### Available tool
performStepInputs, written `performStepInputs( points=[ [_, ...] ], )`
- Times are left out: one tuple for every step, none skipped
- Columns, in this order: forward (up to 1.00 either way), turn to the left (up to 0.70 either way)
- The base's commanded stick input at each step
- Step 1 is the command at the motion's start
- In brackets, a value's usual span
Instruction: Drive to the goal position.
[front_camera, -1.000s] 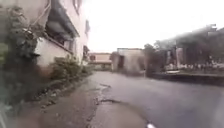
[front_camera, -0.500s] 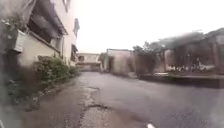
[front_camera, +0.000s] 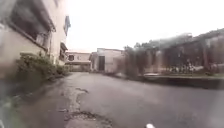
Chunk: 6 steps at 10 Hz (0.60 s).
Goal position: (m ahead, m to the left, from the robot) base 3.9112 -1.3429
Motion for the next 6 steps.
performStepInputs(
  points=[
    [0.50, 0.08],
    [0.50, 0.08],
    [0.50, 0.08],
    [0.50, 0.08],
    [0.50, 0.08],
    [0.50, 0.08]
  ],
)
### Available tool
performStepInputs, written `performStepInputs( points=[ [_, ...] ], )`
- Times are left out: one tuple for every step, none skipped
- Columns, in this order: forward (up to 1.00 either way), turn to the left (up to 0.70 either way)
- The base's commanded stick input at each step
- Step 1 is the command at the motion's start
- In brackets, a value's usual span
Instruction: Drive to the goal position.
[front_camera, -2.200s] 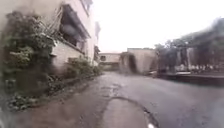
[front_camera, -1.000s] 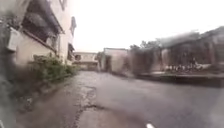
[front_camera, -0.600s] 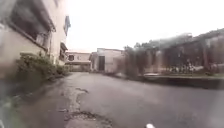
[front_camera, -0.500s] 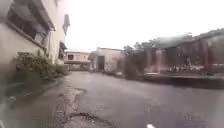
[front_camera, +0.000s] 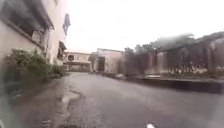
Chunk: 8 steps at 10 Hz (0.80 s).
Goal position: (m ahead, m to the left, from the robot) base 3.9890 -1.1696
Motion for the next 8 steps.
performStepInputs(
  points=[
    [0.50, 0.08],
    [0.50, 0.08],
    [0.50, 0.08],
    [0.50, 0.08],
    [0.50, 0.08],
    [0.50, 0.08],
    [0.50, 0.08],
    [0.50, 0.08]
  ],
)
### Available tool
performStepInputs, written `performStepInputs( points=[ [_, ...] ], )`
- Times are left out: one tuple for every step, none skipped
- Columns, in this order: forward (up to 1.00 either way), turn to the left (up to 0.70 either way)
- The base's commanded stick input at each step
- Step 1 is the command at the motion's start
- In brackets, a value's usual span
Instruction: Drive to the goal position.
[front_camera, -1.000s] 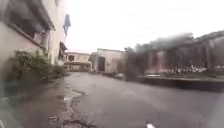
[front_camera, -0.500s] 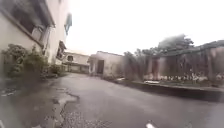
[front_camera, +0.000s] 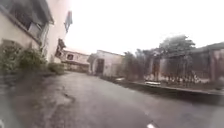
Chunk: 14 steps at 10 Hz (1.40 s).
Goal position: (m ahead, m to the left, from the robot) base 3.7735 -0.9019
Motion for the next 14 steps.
performStepInputs(
  points=[
    [0.50, 0.08],
    [0.50, 0.08],
    [0.50, 0.08],
    [0.50, 0.08],
    [0.50, 0.08],
    [0.50, 0.08],
    [0.50, 0.08],
    [0.50, 0.08],
    [0.50, 0.08],
    [0.50, 0.08],
    [0.50, 0.08],
    [0.50, 0.08],
    [0.50, 0.08],
    [0.50, 0.08]
  ],
)
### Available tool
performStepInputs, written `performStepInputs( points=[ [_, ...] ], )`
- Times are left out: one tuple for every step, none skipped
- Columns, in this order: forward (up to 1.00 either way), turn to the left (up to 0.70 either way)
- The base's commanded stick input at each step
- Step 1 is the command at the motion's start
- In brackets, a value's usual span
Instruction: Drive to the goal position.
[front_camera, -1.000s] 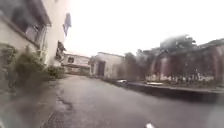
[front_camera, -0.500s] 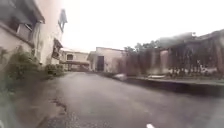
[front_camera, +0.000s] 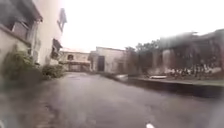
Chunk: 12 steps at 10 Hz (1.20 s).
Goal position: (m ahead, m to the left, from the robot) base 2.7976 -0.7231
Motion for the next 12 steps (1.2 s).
performStepInputs(
  points=[
    [0.50, 0.08],
    [0.50, 0.08],
    [0.50, 0.08],
    [0.50, 0.15],
    [0.50, 0.29],
    [0.50, 0.44],
    [0.50, 0.58],
    [0.50, 0.58],
    [0.50, 0.58],
    [0.50, 0.58],
    [0.50, 0.41],
    [0.50, 0.13]
  ],
)
